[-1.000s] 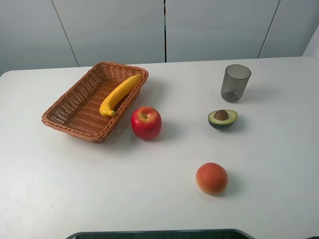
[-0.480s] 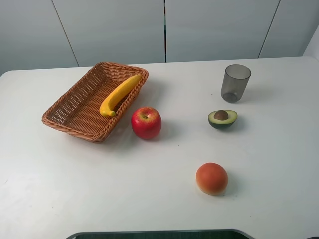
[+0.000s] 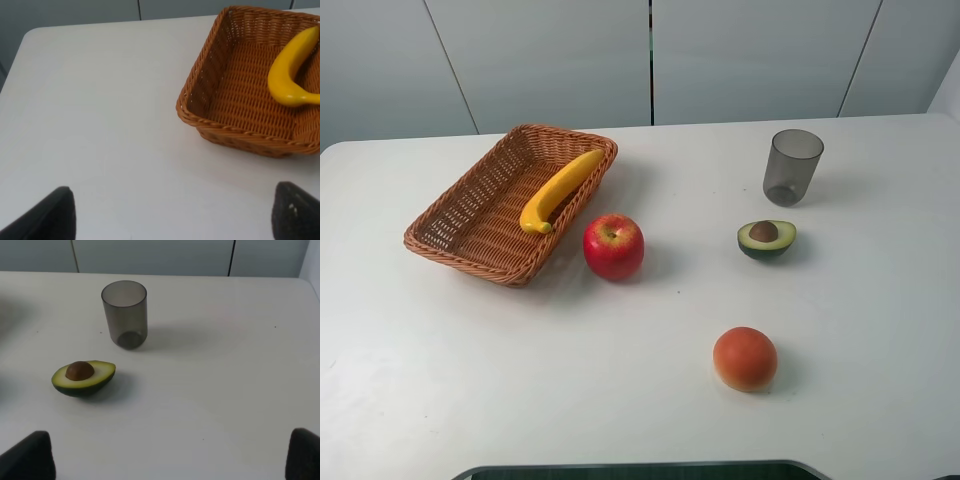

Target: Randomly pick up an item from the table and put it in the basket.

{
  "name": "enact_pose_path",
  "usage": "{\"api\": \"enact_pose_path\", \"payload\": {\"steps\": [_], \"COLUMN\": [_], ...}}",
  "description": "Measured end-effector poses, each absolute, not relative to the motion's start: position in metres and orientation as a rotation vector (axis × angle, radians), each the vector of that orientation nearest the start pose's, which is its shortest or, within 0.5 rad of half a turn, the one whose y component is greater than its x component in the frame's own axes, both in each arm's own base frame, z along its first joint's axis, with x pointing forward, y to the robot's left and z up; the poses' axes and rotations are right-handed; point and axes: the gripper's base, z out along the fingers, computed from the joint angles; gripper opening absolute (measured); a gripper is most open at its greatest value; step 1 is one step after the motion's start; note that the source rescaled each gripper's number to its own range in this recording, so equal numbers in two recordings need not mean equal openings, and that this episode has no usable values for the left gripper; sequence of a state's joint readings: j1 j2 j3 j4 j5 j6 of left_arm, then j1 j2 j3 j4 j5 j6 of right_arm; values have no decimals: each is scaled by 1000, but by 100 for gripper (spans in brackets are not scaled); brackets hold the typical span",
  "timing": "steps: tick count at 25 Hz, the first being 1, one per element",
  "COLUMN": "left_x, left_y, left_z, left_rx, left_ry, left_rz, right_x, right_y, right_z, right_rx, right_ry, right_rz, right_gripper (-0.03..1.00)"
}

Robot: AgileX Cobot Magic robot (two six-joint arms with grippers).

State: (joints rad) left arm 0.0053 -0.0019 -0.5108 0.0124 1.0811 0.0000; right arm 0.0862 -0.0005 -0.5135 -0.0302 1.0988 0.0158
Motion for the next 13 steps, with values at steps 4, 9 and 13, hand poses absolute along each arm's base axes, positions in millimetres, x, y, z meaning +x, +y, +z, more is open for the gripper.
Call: {"api": "enact_pose_path", "payload": {"steps": [4, 9, 13], "left_x": [-7, -7, -7], "left_y": [1, 1, 1], "left_z": [279, 279, 279], "left_rx": [-6, -6, -6], "left_ry": [2052, 2052, 2052], "left_rz": [18, 18, 18], "right_x": [-8, -8, -8], "right_y": [-3, -3, -3], "right_z": [278, 278, 278], "right_rx": [-68, -68, -68], "right_ry": [2067, 2067, 2067], "right_rz": [25, 25, 25], "right_gripper": [100, 100, 100]}}
